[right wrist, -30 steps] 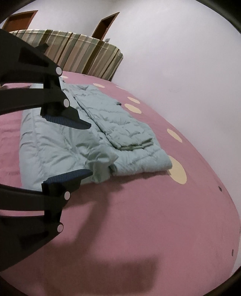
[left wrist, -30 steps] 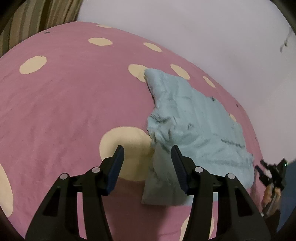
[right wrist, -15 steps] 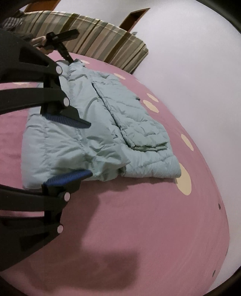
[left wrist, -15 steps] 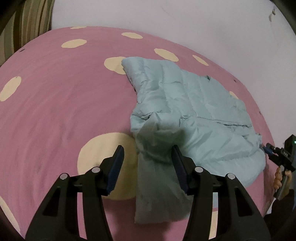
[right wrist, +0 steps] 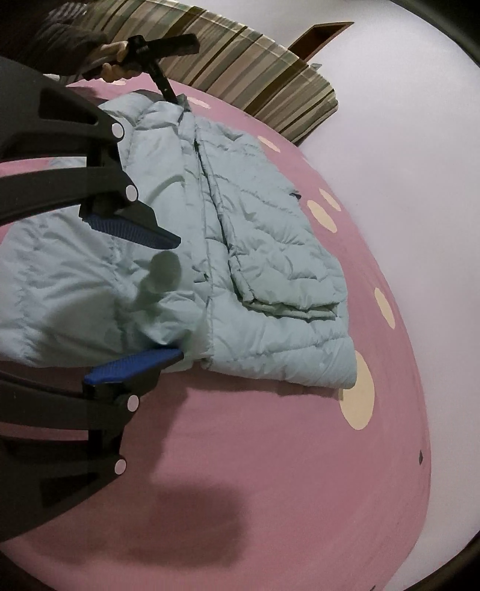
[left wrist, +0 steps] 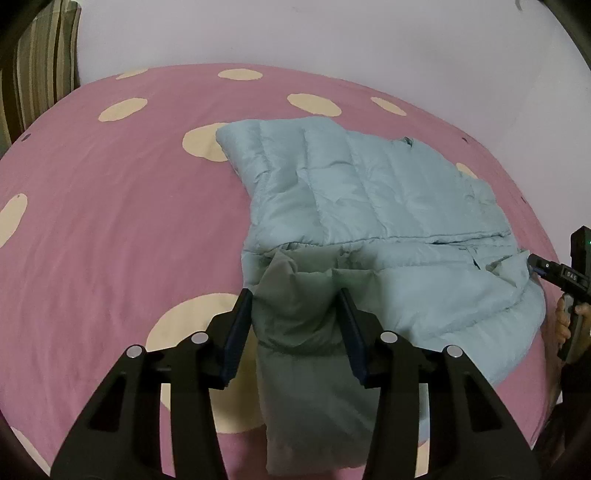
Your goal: Fold large clothes
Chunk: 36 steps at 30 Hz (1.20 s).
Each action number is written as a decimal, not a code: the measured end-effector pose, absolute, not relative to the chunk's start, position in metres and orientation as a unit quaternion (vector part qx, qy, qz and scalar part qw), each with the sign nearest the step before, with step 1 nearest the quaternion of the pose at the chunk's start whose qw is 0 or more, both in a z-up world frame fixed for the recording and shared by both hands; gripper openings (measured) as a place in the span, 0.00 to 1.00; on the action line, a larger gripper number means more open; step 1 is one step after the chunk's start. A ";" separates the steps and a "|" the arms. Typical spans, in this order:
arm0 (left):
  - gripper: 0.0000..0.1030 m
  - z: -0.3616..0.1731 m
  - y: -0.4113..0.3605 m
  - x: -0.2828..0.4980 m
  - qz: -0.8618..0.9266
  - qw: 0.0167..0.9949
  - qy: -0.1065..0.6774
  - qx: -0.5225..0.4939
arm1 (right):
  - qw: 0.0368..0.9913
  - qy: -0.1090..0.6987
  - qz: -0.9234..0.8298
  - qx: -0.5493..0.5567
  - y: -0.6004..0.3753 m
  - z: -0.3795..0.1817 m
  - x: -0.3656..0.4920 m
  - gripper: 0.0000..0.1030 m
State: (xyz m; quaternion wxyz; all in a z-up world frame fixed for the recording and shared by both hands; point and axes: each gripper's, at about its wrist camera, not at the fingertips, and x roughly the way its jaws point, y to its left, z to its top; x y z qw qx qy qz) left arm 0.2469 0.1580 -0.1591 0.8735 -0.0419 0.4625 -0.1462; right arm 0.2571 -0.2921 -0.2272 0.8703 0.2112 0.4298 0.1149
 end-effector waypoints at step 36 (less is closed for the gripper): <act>0.03 -0.064 0.141 0.224 -0.075 0.941 0.329 0.007 | 0.943 0.307 0.060 0.119 -0.286 -0.136 0.214 0.05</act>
